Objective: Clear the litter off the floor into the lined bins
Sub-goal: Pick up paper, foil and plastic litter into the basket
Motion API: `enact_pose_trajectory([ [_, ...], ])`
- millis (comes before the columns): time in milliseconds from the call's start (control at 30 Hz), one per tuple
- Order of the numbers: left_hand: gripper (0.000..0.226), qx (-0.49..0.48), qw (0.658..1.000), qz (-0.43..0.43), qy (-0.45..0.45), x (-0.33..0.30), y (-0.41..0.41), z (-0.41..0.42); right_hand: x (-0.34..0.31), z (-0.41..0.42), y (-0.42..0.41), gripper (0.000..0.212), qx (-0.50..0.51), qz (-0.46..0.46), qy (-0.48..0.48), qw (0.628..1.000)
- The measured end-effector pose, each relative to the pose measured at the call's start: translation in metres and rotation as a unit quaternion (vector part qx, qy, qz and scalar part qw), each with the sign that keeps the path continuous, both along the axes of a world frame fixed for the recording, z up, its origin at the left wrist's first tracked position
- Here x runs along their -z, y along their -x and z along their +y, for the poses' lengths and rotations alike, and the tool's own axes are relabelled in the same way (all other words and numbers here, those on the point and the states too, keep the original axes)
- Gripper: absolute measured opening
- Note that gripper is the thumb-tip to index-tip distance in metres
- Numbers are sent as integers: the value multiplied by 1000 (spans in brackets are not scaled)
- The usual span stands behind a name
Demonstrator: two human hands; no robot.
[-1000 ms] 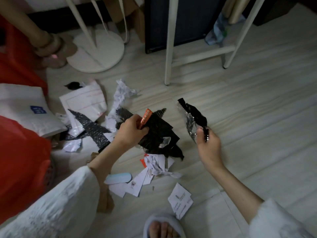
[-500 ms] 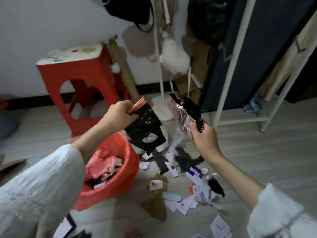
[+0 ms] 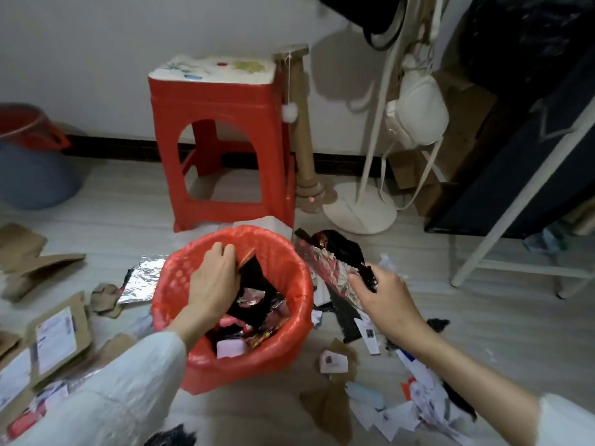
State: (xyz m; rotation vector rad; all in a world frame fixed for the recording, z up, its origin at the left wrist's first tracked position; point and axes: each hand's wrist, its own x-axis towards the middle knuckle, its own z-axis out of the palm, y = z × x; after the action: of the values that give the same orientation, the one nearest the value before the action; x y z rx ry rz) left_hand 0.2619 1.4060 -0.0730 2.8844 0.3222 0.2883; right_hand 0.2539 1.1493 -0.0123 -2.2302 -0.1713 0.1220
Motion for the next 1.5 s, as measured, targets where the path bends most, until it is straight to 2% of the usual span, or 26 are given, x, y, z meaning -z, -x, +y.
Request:
enact_pose_trajectory([
  [133,48,179,974,27,-137,46,-13,-6,16,22,-22,16,-16,-5,-18,1000],
  [200,44,217,961,74,-154,66,-18,-10,21,30,-28,18,-8,-4,-37,999],
  [267,42,229,954,133,-137,83,-21,-16,32,32,-33,16,-3,-5,-57,998],
  [400,58,223,915,299,-154,100,-32,-16,49,26,-33,15,6,4,-77,997],
  [533,62,228,879,407,-100,122,-47,-7,55,23,-33,15,17,13,-94,995],
  [700,64,226,889,373,-139,143,-53,-4,57,24,-32,14,3,9,-102,995],
  [833,46,239,884,345,-205,139,-54,-15,57,25,-32,14,1,13,-105,994],
  [967,41,280,875,291,-268,137,-51,-18,56,24,-32,13,9,18,-114,993],
  [1033,47,295,876,285,-256,138,-53,-16,56,23,-31,14,5,20,-115,993],
  [1100,56,275,896,287,-197,146,-54,-10,57,23,-31,15,-4,20,-113,993],
  [1167,62,264,900,306,-162,155,-52,-4,58,22,-30,16,-13,24,-113,993],
  [1267,54,268,898,315,-151,166,-55,-4,61,22,-31,16,-19,27,-106,994],
  [1400,40,282,874,350,-183,157,-73,-10,64,21,-34,14,-14,30,-107,994],
  [1500,40,298,878,306,-215,144,-71,-12,64,21,-35,13,-7,34,-113,993],
])
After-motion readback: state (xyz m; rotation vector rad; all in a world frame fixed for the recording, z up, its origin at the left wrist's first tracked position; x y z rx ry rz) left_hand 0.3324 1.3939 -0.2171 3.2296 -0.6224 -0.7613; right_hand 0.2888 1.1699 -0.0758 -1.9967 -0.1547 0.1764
